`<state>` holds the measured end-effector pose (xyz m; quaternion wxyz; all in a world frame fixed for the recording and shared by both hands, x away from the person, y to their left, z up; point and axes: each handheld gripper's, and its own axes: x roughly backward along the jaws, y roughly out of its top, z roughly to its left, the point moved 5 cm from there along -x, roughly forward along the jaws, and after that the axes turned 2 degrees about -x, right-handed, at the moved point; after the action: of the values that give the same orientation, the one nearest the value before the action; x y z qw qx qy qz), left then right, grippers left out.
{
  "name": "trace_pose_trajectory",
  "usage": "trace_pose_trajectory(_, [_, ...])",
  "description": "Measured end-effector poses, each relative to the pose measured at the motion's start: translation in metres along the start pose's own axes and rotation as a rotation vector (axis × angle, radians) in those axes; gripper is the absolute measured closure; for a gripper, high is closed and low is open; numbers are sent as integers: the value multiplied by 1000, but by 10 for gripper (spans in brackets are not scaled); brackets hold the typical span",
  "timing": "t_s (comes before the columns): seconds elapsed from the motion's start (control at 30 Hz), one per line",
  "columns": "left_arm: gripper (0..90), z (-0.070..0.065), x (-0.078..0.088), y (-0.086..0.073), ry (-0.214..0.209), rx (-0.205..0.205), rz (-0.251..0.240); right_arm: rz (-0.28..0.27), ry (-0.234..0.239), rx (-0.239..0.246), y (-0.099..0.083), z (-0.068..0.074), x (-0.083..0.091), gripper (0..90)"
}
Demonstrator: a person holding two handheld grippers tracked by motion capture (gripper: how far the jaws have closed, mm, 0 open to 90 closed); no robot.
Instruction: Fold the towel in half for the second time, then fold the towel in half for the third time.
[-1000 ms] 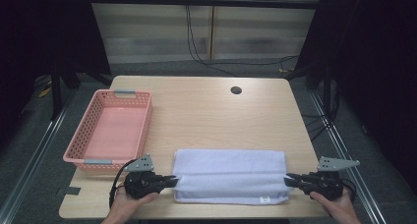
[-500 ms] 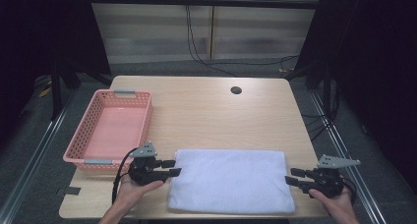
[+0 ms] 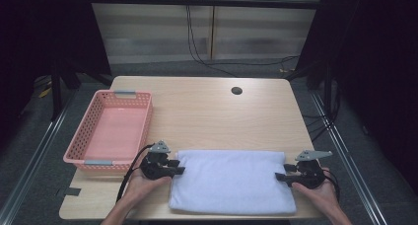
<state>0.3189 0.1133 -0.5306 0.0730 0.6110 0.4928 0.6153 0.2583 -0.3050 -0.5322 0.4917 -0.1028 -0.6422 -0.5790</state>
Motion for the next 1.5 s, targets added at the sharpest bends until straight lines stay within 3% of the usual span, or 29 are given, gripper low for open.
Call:
trace_pose_trajectory(0.07, [616, 0, -4, 2, -6, 2, -11, -6, -9, 3, 0, -4, 0, 506])
trace_pose_trajectory(0.13, [625, -1, -10, 8, -8, -13, -10, -10, -22, -25, 2, -14, 1, 517])
trace_pose_trajectory(0.2, [617, -2, -18, 16, 10, 3, -19, -24, -25, -46, 4, -24, 0, 517])
trace_pose_trajectory(0.3, [584, -2, -25, 22, -26, 7, -21, -29, -35, -61, 4, -32, 2, 460])
trace_pose_trajectory(0.37, [559, -2, -24, 24, -30, 15, -25, -45, -30, -68, 5, -33, 4, 427])
trace_pose_trajectory(0.47, [518, -1, -16, 28, -23, 30, -60, -112, -30, -67, 11, -28, 16, 411])
trace_pose_trajectory(0.5, [512, -1, -13, 29, -14, 22, -52, -138, -34, -60, 12, -24, 21, 409])
trace_pose_trajectory(0.6, [475, -3, -9, 35, -15, 19, -62, -157, -5, -30, 11, -6, 29, 400])
trace_pose_trajectory(0.67, [468, -4, -8, 39, -4, -2, -73, -140, 30, -6, 9, 10, 30, 393])
trace_pose_trajectory(0.8, [450, 3, -10, 48, -5, 15, -71, -132, 104, 18, 8, 38, 26, 380])
trace_pose_trajectory(0.87, [493, 10, -12, 53, 1, 48, -82, -110, 124, 50, 11, 50, 20, 379])
trace_pose_trajectory(1.17, [464, 14, -13, 57, 27, 29, -83, -56, 258, 150, 39, 109, -19, 351])
trace_pose_trajectory(1.3, [451, 19, -14, 57, 11, 56, -78, -30, 320, 183, 56, 136, -38, 331])
trace_pose_trajectory(1.4, [452, 27, -15, 61, 35, 61, -85, -7, 373, 205, 70, 156, -51, 308])
trace_pose_trajectory(1.5, [451, 29, -16, 62, 31, 67, -93, 21, 420, 227, 81, 176, -66, 269])
